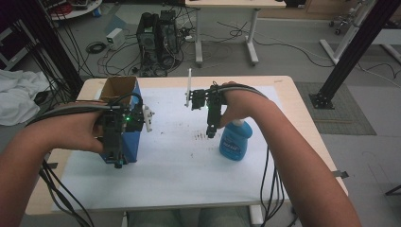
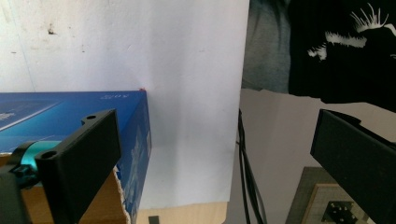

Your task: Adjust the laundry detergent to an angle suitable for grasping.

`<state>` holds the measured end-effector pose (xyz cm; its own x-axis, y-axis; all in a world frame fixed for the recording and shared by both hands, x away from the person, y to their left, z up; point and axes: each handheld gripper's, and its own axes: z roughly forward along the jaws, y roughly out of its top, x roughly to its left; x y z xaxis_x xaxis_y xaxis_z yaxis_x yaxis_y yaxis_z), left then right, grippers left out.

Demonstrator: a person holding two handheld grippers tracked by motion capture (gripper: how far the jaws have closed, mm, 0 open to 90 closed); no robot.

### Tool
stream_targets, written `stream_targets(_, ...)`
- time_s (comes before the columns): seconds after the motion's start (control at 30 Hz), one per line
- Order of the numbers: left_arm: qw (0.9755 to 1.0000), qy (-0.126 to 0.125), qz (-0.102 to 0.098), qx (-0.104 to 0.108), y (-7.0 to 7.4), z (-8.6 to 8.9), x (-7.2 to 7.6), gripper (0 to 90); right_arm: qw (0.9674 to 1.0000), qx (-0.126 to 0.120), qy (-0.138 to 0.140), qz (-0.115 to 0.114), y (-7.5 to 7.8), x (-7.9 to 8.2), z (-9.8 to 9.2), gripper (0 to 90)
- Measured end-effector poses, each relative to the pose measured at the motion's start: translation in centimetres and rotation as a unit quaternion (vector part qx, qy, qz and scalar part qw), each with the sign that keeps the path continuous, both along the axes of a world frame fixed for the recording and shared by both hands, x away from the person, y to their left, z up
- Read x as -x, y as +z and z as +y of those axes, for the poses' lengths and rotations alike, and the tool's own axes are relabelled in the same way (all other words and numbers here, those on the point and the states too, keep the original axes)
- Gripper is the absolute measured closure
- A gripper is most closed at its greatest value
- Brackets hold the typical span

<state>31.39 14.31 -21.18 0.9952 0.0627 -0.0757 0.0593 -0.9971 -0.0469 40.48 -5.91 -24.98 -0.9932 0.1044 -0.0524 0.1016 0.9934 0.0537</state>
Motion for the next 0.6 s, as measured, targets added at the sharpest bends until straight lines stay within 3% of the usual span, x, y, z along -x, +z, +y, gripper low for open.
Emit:
stream_targets(0.13,1.0,0.002,0.0,0.001,0.11,-0.11,0.03,1.8,0.9999,0.003,0.013,-0.004,0.12,-0.02,-0.11,2.5)
stream_targets(0.17,1.0,0.002,0.003,0.001,0.1,-0.17,0.05,1.8,0.9999,0.004,0.014,-0.004,0.15,-0.02,-0.17,2.5)
stream_targets(0.2,1.0,0.001,0.002,0.0,0.11,-0.23,0.05,1.8,1.0,0.001,-0.004,-0.003,0.13,0.25,-0.13,2.5)
stream_targets(0.27,1.0,0.0,0.001,0.0,0.05,-0.36,0.04,1.8,0.9999,0.002,0.014,-0.004,0.17,0.04,-0.28,2.5)
stream_targets(0.6,1.0,-0.003,0.001,0.001,-0.19,-0.68,-0.08,1.8,0.9999,0.006,0.011,-0.005,0.11,0.11,-0.33,2.5)
